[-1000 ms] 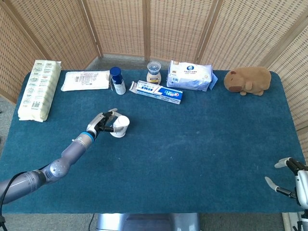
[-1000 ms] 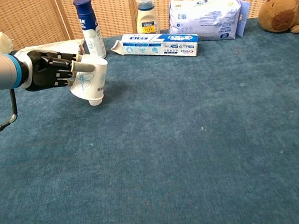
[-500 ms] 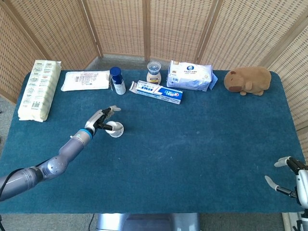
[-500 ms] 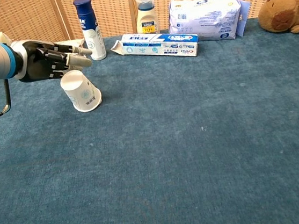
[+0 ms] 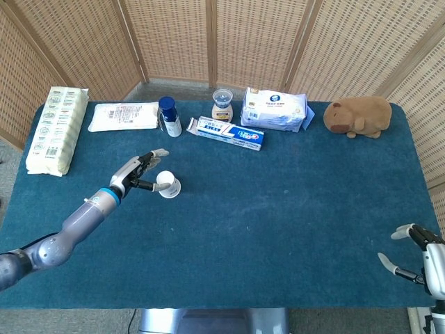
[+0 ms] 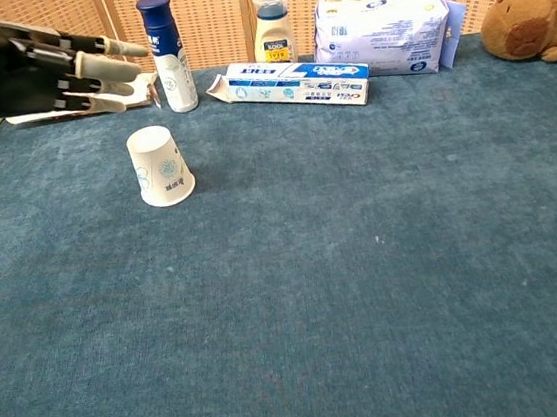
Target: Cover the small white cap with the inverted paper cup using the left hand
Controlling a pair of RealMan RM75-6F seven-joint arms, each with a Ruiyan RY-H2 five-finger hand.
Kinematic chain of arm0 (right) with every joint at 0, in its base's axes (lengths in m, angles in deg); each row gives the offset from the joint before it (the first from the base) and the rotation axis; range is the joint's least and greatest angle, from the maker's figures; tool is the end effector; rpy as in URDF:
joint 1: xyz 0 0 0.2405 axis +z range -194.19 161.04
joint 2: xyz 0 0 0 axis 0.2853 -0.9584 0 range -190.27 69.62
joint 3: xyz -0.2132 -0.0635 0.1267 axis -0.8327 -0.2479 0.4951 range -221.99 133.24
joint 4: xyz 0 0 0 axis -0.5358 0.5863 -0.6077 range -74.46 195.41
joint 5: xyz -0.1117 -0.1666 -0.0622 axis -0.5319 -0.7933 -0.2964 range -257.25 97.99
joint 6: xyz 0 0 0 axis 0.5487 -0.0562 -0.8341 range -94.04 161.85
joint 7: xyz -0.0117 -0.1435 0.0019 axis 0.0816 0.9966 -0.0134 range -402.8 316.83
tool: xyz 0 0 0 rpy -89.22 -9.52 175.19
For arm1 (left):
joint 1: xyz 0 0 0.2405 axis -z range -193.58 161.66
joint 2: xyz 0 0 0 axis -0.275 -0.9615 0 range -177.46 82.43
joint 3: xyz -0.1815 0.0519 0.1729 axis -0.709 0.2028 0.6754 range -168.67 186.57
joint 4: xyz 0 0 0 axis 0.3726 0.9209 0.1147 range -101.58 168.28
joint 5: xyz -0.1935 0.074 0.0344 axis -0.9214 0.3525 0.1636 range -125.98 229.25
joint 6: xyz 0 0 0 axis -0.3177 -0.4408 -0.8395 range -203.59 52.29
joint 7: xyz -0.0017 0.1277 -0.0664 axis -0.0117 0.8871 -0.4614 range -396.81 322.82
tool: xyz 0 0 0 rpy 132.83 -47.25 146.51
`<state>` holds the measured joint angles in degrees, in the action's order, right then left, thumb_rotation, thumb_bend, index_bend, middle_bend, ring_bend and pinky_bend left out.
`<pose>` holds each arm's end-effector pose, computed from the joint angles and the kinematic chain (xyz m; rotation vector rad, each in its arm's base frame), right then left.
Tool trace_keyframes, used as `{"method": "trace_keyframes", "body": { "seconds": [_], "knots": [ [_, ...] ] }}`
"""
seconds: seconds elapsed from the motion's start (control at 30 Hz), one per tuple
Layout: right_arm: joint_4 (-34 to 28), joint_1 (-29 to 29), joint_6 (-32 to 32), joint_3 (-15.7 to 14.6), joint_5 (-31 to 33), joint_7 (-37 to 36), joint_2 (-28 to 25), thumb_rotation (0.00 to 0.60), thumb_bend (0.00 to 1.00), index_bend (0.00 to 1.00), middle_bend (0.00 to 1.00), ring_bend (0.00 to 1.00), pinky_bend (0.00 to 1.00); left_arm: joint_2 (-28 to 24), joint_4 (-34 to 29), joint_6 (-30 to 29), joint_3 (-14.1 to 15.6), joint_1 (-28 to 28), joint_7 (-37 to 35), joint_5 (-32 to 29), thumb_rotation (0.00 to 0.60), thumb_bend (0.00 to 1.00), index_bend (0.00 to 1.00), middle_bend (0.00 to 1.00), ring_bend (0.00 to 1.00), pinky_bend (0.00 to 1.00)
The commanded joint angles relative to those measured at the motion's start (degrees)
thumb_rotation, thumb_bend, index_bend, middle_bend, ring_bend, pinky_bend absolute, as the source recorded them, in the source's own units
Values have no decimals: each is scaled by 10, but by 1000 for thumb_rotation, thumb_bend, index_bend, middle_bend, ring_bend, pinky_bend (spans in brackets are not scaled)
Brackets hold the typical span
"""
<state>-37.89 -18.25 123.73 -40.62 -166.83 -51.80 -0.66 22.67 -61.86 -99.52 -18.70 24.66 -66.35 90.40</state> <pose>-0.3058 -0.1484 0.1858 1.2236 -1.0160 1.0348 -0.1420 0.3749 0.0611 -1.1514 -2.2723 -1.1998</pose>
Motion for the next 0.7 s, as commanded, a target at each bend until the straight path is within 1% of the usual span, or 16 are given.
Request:
{"method": "trace_keyframes", "body": {
  "seconds": [0.03, 0.17, 0.33, 0.4, 0.47, 0.57, 0.63, 0.7],
  "knots": [
    [-2, 3, -4, 0, -1, 2, 0, 410, 261, 442, 391, 396, 417, -37, -44, -11, 5, -29, 13, 40, 522, 196, 150, 0, 0, 0],
    [-3, 8, -12, -1, -3, 8, 2, 413, 261, 442, 391, 396, 414, -74, -97, -59, 30, -67, 50, 101, 526, 197, 150, 0, 0, 0],
    [-2, 15, -21, -2, -5, 20, 8, 413, 261, 442, 391, 395, 411, -115, -157, -141, 79, -127, 105, 186, 529, 198, 150, 0, 0, 0],
    [-2, 17, -24, -3, -6, 24, 10, 412, 261, 442, 391, 395, 409, -123, -168, -169, 95, -145, 123, 212, 533, 199, 150, 0, 0, 0],
    [-2, 20, -26, -3, -9, 29, 12, 411, 261, 442, 391, 395, 406, -133, -179, -209, 123, -170, 154, 250, 536, 205, 150, 0, 0, 0],
    [-3, 23, -29, -5, -15, 34, 14, 408, 261, 441, 391, 395, 403, -143, -190, -250, 154, -198, 188, 291, 538, 213, 150, 0, 0, 0],
    [-5, 26, -30, -6, -18, 42, 16, 410, 261, 441, 391, 395, 402, -149, -195, -290, 179, -223, 215, 327, 543, 215, 150, 0, 0, 0],
    [-6, 27, -31, -6, -20, 46, 16, 412, 261, 442, 391, 395, 401, -152, -197, -318, 195, -241, 230, 350, 544, 216, 150, 0, 0, 0]
  ]
}}
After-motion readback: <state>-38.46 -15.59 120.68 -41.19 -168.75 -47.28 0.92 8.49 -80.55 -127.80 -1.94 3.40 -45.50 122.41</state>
